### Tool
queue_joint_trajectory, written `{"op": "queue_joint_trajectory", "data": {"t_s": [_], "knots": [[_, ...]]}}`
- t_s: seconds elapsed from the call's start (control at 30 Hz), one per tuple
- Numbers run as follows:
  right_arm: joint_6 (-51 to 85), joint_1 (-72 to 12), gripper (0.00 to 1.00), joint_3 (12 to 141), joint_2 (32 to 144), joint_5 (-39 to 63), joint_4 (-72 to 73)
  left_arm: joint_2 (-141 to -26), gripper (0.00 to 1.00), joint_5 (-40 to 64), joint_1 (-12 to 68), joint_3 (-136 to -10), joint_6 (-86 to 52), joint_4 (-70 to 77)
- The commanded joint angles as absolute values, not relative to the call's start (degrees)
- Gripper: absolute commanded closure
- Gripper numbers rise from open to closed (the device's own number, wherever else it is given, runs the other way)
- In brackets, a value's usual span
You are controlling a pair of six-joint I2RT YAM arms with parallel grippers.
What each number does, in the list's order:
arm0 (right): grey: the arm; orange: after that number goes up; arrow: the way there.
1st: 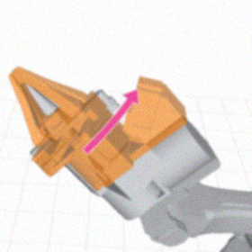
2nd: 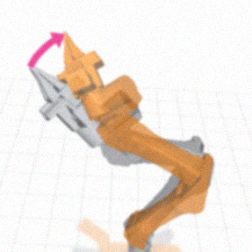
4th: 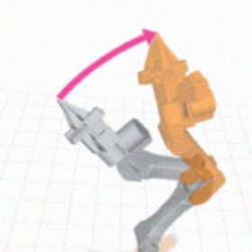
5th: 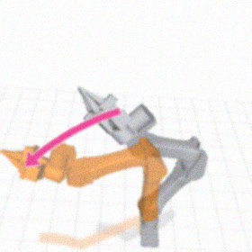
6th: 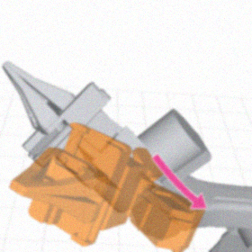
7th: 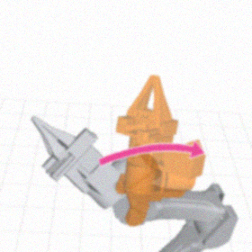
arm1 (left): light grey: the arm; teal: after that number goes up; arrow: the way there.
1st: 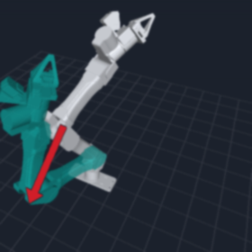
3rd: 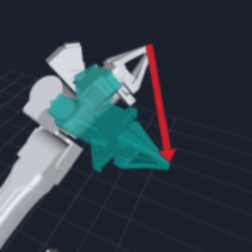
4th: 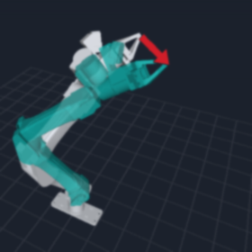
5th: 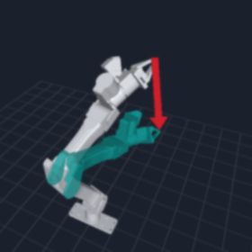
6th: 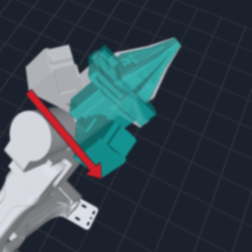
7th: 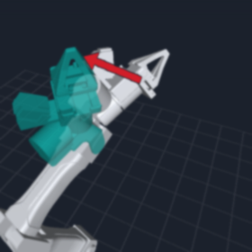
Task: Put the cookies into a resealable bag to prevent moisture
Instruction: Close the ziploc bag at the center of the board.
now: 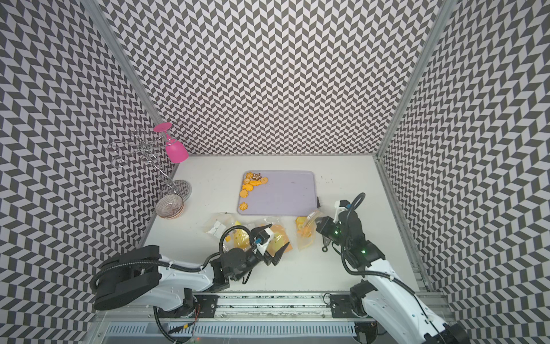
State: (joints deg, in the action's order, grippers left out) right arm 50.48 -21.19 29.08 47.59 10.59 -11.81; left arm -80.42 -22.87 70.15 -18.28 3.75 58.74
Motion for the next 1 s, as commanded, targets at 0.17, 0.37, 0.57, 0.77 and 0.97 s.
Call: {"op": "queue_joint_trajectory", "data": {"t_s": [0.17, 0.37, 0.57, 0.77, 0.97], "knots": [[56.15, -19.28, 1.00, 40.23, 57.52, 11.81, -13.78, -88.62, 0.00, -29.25, 76.98, -22.38, 13.35, 61.63], [55.04, -18.38, 1.00, 43.94, 61.92, 13.84, -14.90, -94.39, 0.04, -33.23, 76.59, -22.18, 13.76, 72.24], [54.57, -16.89, 1.00, 43.07, 61.66, 15.80, -14.44, -96.35, 0.05, -26.01, 72.86, -21.16, 10.11, 77.88], [53.94, -16.18, 1.00, 43.22, 61.66, 16.74, -14.59, -99.00, 0.18, -16.86, 68.75, -21.88, 8.10, 80.13], [53.70, -15.66, 1.00, 43.09, 61.87, 17.62, -14.55, -102.62, 0.30, -12.74, 67.40, -25.20, 8.53, 79.06]]}}
